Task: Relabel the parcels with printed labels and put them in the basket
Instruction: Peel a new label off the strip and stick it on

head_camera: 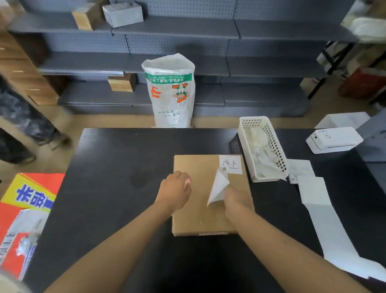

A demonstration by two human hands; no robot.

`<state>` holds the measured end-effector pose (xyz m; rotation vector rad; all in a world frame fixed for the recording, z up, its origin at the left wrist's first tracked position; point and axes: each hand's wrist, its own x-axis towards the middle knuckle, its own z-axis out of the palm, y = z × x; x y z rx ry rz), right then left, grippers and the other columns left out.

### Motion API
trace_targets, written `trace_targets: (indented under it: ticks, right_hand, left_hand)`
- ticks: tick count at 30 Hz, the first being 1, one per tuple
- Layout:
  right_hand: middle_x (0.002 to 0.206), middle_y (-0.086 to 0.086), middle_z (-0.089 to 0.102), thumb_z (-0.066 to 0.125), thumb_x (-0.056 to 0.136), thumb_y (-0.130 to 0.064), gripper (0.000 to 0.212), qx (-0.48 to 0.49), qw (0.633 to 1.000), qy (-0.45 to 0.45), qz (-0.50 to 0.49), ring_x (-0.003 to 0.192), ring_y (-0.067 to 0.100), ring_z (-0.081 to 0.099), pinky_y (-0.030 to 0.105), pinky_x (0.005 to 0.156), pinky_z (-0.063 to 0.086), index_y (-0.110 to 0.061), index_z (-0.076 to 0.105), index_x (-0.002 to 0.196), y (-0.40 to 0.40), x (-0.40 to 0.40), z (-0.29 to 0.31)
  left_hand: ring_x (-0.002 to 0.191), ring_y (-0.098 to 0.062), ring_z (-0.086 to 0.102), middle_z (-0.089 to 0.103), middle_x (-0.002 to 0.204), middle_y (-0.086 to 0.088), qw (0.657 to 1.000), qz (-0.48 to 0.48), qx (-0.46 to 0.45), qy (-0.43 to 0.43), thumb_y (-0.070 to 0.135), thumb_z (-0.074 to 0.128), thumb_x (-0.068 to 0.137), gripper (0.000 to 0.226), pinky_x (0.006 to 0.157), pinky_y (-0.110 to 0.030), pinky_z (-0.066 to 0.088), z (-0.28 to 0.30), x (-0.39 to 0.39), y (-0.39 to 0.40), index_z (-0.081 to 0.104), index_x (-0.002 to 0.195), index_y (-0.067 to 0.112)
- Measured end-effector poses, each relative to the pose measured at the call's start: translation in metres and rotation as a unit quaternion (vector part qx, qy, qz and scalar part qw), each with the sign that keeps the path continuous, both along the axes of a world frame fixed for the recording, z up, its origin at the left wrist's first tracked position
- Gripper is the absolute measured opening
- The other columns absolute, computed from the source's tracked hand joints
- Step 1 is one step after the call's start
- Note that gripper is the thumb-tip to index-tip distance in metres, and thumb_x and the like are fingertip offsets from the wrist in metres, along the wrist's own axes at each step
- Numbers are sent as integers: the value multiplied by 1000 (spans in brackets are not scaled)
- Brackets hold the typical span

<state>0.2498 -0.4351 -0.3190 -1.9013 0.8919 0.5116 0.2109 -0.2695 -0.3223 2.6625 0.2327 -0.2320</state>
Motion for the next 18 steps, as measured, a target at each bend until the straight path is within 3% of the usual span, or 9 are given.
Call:
trace_targets:
  ticks: [2,4,7,15,18]
  right_hand:
    - [67,-1,49,57,92,-40,36,-40,999,-11,5,61,16,46,29,58,40,-19,50,63,-4,2,1]
    - [66,-2,49,56,92,-43,41,-64,998,-11,26,61,16,46,32,65,45,-21,45,59,-7,3,0]
    - [69,-3,52,57,90,-45,34,-75,995,4,69,72,19,54,36,77,51,-19,55,67,-8,4,-1]
    - [70,-3,56,57,90,-46,34,-83,991,4,100,64,16,50,31,57,40,-23,54,65,-13,7,-10]
    - [78,2,63,58,90,-45,32,-55,994,26,93,77,23,60,37,72,52,-17,63,76,-8,5,-14]
  left_hand:
    - [108,-23,51,53,126,0,1000,-3,12,12,22,37,99,30,94,-36,40,0,2,-2,53,123,20]
    - [108,-22,50,52,126,0,999,-8,30,16,22,37,98,30,93,-35,39,0,2,-4,51,124,21]
    - [110,-20,50,52,126,2,998,-14,55,4,20,38,97,31,94,-32,38,0,3,-6,50,126,22]
    - [111,-19,49,51,128,2,996,-1,91,-22,16,39,97,35,94,-30,37,5,7,-16,48,130,22]
    - [111,-19,49,50,127,2,993,-3,113,-40,18,39,97,35,92,-30,37,4,7,-21,47,130,22]
